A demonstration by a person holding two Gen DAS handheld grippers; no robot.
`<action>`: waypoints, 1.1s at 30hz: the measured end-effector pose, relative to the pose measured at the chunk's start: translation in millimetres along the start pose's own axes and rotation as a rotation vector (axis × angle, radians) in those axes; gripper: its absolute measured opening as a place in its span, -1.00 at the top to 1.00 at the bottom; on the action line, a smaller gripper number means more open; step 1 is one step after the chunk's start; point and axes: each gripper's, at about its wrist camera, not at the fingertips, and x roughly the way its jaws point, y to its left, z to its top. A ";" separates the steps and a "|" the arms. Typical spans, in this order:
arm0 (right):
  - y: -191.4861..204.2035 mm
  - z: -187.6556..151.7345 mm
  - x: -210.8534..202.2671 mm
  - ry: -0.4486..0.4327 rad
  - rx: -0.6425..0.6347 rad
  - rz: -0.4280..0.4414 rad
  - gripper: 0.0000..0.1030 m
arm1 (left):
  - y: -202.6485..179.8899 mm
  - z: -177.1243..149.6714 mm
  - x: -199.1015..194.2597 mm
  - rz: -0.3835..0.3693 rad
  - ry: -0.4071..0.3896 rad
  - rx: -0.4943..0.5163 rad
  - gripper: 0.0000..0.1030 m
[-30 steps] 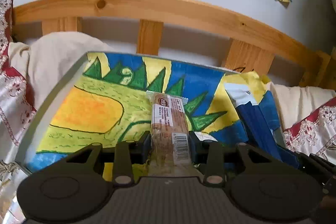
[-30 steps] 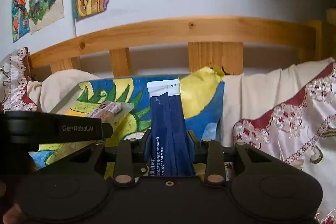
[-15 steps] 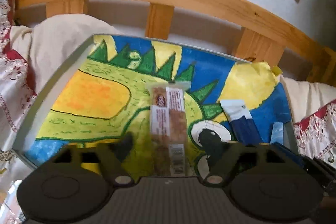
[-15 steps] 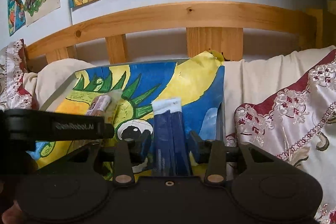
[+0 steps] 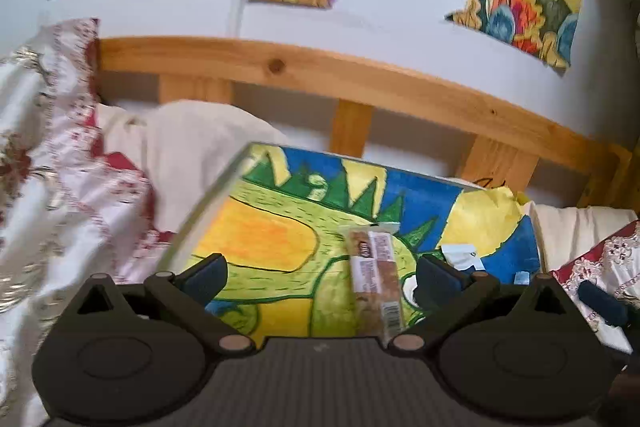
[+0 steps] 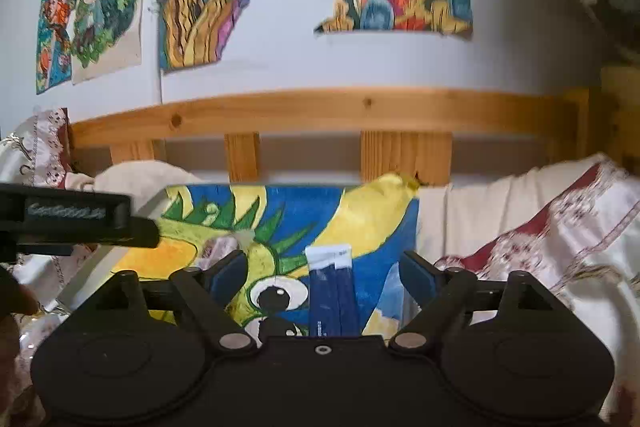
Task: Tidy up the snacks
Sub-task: 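Carry both packets over the dinosaur tray and open both grippers to drop them, then lift both grippers away from the tray back above the snack pile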
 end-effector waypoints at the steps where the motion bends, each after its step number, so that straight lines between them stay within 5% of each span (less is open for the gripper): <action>1: 1.0 1.5 -6.3 -0.011 -0.003 -0.006 -0.72 | 3.9 -0.5 -7.8 0.002 -0.008 -0.007 -0.99; 6: 2.7 8.2 -44.2 -0.081 0.008 -0.032 -0.99 | 22.8 -6.8 -48.3 0.005 -0.040 -0.036 -0.99; 15: 25.0 1.6 -109.2 -0.180 -0.081 -0.080 -0.99 | 50.2 -29.1 -114.8 -0.020 -0.083 -0.062 -0.99; 25: 54.7 -16.3 -171.5 -0.156 -0.128 -0.058 -0.99 | 86.3 -58.3 -156.2 -0.045 -0.074 -0.037 -0.99; 33: 67.9 -34.1 -202.6 -0.071 -0.057 -0.059 -0.99 | 104.9 -87.4 -174.9 -0.079 -0.020 0.089 -0.99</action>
